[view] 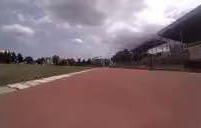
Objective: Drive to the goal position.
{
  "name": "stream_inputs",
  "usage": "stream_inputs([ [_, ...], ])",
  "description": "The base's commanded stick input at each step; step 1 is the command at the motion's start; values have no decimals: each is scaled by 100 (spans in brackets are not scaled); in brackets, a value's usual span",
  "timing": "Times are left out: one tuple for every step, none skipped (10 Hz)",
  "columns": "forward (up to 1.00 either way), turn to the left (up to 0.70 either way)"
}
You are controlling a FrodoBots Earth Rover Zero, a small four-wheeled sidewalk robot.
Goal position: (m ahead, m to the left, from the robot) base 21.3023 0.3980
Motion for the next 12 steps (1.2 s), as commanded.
stream_inputs([
  [45,0],
  [45,0],
  [45,0],
  [45,-9],
  [45,-26],
  [45,-27],
  [45,-27],
  [45,-27],
  [45,-27],
  [45,-27],
  [45,-27],
  [45,-27],
])
